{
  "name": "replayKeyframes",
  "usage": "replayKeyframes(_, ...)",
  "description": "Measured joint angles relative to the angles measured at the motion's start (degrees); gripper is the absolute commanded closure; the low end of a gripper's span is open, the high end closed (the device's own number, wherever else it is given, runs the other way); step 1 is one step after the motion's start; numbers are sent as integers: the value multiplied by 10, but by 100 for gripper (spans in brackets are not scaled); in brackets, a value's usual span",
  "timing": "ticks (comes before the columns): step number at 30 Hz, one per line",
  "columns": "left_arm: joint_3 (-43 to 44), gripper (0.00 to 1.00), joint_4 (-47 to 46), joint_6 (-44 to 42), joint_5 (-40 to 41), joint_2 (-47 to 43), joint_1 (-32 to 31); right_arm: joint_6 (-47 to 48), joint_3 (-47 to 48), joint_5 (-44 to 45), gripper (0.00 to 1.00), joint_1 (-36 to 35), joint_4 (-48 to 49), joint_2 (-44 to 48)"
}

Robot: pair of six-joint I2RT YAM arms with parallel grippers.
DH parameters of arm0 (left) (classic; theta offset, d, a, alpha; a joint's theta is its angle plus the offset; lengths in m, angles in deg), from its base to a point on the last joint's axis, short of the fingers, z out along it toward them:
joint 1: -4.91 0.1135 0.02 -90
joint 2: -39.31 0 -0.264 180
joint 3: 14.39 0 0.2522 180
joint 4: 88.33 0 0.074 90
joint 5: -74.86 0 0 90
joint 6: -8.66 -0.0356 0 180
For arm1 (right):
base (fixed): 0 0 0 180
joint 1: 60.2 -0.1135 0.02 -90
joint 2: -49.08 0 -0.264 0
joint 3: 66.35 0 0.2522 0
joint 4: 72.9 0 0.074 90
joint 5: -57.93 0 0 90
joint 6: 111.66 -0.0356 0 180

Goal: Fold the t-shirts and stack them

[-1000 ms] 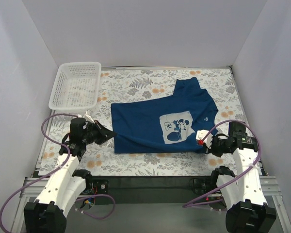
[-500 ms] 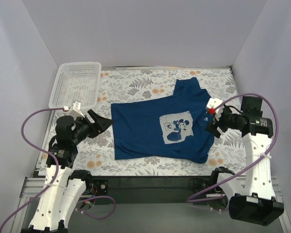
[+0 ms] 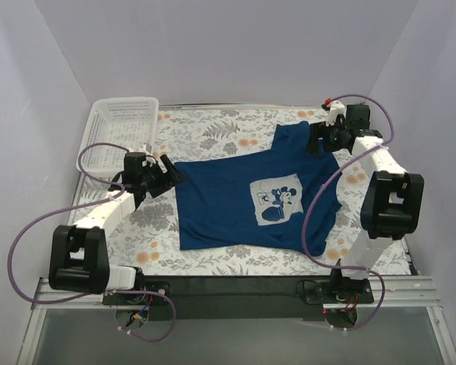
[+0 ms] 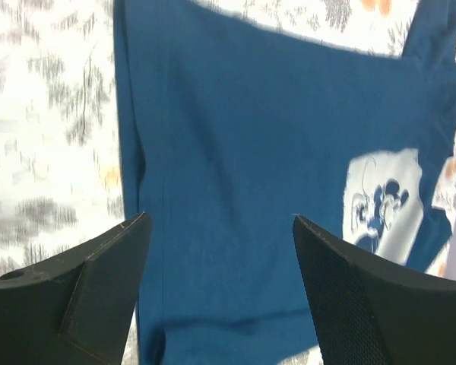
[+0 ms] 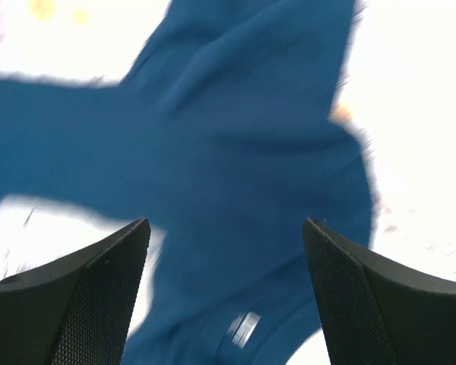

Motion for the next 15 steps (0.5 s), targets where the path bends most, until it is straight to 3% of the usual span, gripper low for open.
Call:
replayKeyframes(6, 75, 32, -40, -24, 28, 115, -2, -57, 147, 49, 26, 16, 39, -162)
replayKeyframes(12, 87, 32, -43, -32, 34, 143, -3, -80, 233, 58, 28, 24, 29, -266)
replayKeyframes(14, 87, 32, -43, -34, 35, 138, -3, -84, 245, 57, 34, 25, 25, -284)
replayKeyframes(15, 86, 32, -43, -36, 35, 134, -3, -85, 249, 56, 47, 26, 23, -290)
